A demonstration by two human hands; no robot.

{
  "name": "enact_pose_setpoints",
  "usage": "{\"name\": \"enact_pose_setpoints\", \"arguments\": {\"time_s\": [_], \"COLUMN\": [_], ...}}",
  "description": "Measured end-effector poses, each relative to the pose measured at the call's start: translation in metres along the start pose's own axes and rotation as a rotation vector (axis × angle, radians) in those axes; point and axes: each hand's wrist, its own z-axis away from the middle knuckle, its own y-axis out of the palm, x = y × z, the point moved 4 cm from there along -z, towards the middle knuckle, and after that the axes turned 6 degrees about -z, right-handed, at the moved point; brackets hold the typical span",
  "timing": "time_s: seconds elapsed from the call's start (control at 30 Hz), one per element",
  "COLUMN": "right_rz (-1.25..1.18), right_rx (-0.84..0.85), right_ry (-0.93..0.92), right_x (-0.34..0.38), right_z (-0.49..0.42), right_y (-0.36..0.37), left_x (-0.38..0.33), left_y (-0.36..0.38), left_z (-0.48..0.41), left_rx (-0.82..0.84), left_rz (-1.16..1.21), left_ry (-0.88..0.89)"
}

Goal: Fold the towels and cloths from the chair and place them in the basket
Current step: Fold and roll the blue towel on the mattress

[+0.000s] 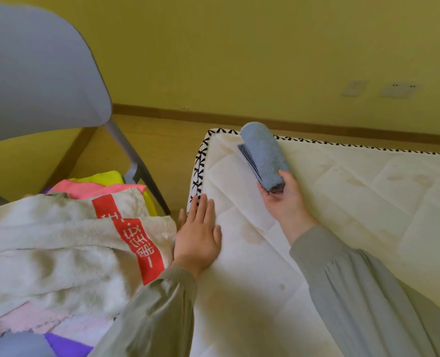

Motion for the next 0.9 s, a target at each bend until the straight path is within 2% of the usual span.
{"name": "enact_pose_setpoints", "arguments": {"time_s": [0.1, 0.2, 0.3, 0.47, 0.53, 0.57, 0.67, 0.73, 0.83, 0.9], "right_rz": [-0.032, 0.055, 0.248, 0.728, 0.947, 1.054, 1.300, 1.412, 1.594, 1.723], "right_rx": [-0.031, -0.056, -0.065, -0.049, -0.080, -0.099, -0.122, -0.069, 0.020, 0.052], "right_ry": [0.031, 0.038, 0.087, 0.187, 0.079, -0.032, -0.489, -0.752, -0.951, -0.957], "right_x": [-0.030, -0.049, -0.058, -0.049, -0.033, -0.023, 0.004, 0.014, 0.015, 0.012], "right_z": [-0.011, -0.013, -0.009, 0.009, 0.013, 0.013, 0.015, 0.018, 0.008, -0.010], "right_y": [-0.006, -0.010, -0.012, -0.013, -0.016, -0.018, -0.013, 0.005, 0.051, 0.078], "left_x": [0.002, 0.004, 0.004, 0.003, 0.003, 0.003, 0.004, 0.003, 0.003, 0.004], "left_y": [0.003, 0.004, 0.004, 0.002, 0.001, 0.001, 0.001, 0.002, 0.001, 0.000], "left_z": [0.000, 0.000, -0.001, 0.001, 0.001, 0.001, 0.001, 0.001, 0.002, 0.002], "left_rx": [-0.009, -0.031, -0.048, -0.061, -0.064, -0.063, -0.048, -0.043, -0.033, -0.031], "left_rz": [0.036, 0.046, 0.071, 0.105, 0.124, 0.125, 0.120, 0.121, 0.119, 0.119], "left_ry": [-0.009, -0.010, -0.017, -0.032, -0.030, -0.027, -0.024, -0.022, -0.021, -0.022]}}
